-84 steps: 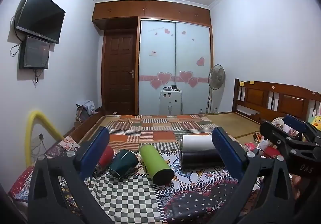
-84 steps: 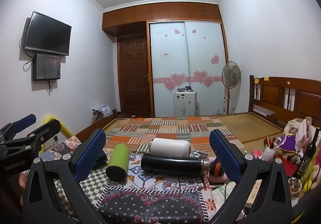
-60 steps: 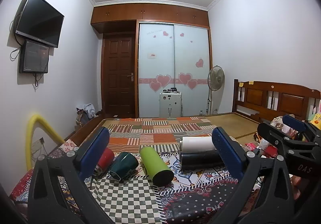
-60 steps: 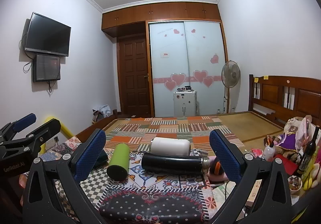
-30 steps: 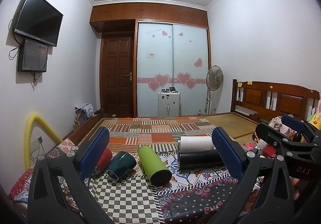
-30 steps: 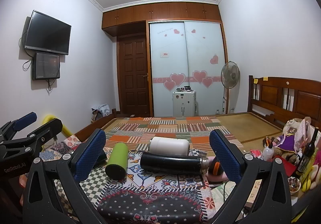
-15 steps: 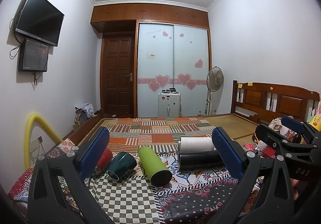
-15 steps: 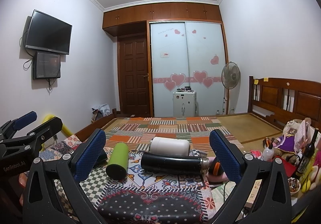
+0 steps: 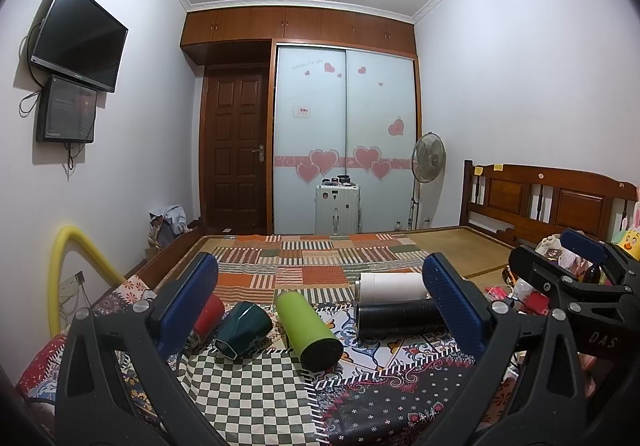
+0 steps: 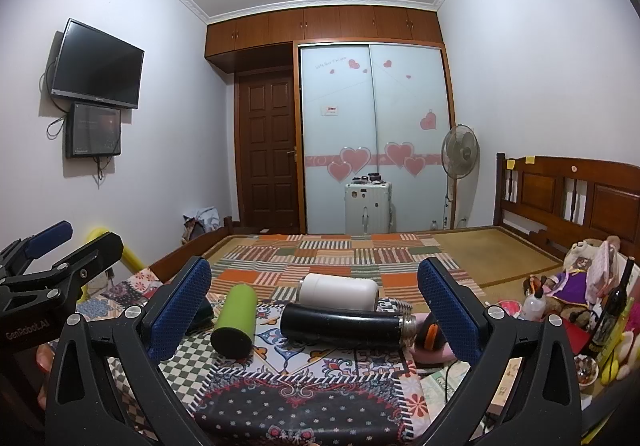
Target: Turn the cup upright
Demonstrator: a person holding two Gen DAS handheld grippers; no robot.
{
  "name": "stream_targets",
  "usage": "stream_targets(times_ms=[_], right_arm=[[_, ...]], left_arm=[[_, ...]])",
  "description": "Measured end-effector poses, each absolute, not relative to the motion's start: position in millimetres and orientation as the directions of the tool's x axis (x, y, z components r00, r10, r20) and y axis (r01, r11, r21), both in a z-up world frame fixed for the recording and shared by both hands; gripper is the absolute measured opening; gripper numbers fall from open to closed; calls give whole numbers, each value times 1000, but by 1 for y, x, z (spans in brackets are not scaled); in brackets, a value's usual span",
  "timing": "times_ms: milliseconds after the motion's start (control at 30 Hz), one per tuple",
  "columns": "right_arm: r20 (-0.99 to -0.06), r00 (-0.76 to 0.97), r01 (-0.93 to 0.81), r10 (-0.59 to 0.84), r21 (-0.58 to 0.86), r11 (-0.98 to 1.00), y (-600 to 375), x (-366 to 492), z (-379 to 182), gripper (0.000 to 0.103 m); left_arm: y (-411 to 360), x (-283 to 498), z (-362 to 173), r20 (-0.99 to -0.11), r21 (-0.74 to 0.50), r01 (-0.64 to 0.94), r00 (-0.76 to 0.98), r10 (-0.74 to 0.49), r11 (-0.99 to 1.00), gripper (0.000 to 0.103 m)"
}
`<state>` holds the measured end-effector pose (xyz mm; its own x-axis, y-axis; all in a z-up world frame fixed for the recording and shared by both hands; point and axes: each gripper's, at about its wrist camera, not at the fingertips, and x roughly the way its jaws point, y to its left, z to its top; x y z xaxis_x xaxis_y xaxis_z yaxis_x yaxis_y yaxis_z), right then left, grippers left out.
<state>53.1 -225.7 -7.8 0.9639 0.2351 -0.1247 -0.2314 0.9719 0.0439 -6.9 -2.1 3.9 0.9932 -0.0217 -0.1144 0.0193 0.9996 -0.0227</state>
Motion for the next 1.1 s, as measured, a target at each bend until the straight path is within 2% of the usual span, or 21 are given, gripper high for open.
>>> stream_targets(times_ms=[200, 367, 833, 1100], right_arm=[[-137, 963, -229, 231, 30, 973, -223, 59, -8, 103], [-187, 949, -262, 253, -27, 965, -210, 82, -10, 103], [-541, 772, -478, 334, -147, 866, -129, 198, -46, 103], [-727, 623, -577, 290, -177, 797, -70, 251, -84, 103]], left_arm=[[0, -2, 0, -119, -23, 10, 993, -13, 1000, 103], [8, 9, -10, -135, -29, -5, 991, 1, 1000, 103], [55, 53, -58, -233, -43, -75, 970, 63, 996, 103], [69, 69, -80, -266, -31, -94, 961, 82, 995, 103]])
